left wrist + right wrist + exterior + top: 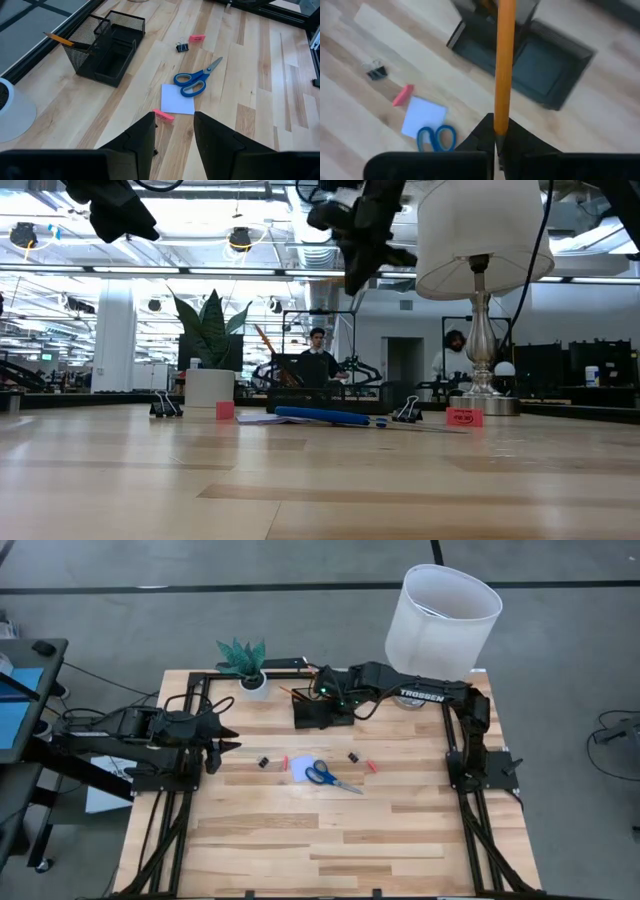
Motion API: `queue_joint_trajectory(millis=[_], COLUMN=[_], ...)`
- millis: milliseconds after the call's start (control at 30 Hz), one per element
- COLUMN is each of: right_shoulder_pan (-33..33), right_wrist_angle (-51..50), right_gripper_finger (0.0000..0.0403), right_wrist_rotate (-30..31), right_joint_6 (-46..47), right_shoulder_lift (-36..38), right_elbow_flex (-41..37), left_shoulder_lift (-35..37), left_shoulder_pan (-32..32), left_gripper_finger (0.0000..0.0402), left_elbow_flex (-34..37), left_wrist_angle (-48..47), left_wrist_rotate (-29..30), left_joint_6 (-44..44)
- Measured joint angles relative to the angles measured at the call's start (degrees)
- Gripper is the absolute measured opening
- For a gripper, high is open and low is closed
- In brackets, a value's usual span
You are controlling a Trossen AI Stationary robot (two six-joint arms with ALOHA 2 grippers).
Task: Pick and place office supplies into organizer
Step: Put the pencil into the desk organizer
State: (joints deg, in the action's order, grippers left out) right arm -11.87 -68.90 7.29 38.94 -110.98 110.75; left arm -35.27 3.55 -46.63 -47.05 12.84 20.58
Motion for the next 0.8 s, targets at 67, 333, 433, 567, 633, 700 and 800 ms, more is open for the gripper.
queue_joint_trajectory(millis=[67, 333, 433, 567, 633, 700, 800], right_shoulder_pan=[0.88, 5.76, 7.35, 7.56, 6.78, 5.68, 4.15], right_wrist_angle=[-2.16, -9.68, -10.64, -12.66, -13.96, -15.92, -19.72], right_gripper_finger=[0.0005, 0.0004, 0.0004, 0.0004, 0.0003, 0.0004, 0.0003], right_wrist_rotate=[3.86, 23.25, 29.18, 33.31, 33.63, 33.33, 33.23], right_joint_6=[-0.28, -3.78, -7.29, -10.89, -12.44, -13.78, -15.38], right_shoulder_lift=[0.00, 0.00, 0.07, 0.09, 0.11, 0.09, 0.09], right_elbow_flex=[1.72, 11.41, 13.61, 15.59, 15.70, 15.68, 15.68], left_shoulder_lift=[0.00, 0.00, 0.00, 0.00, 0.00, 0.00, 0.00], left_shoulder_pan=[0.01, 0.00, 0.01, 0.02, 0.02, 0.02, 0.00], left_gripper_finger=[0.0126, 0.0126, 0.0126, 0.0126, 0.0126, 0.0126, 0.0126], left_elbow_flex=[0.00, 0.00, 0.00, 0.00, 0.00, 0.00, 0.00], left_wrist_angle=[0.00, 0.00, 0.00, 0.00, 0.00, 0.00, 0.02], left_wrist_rotate=[0.00, 0.00, 0.00, 0.00, 0.00, 0.00, 0.00], left_joint_6=[0.00, 0.00, 0.00, 0.00, 0.00, 0.00, 0.00])
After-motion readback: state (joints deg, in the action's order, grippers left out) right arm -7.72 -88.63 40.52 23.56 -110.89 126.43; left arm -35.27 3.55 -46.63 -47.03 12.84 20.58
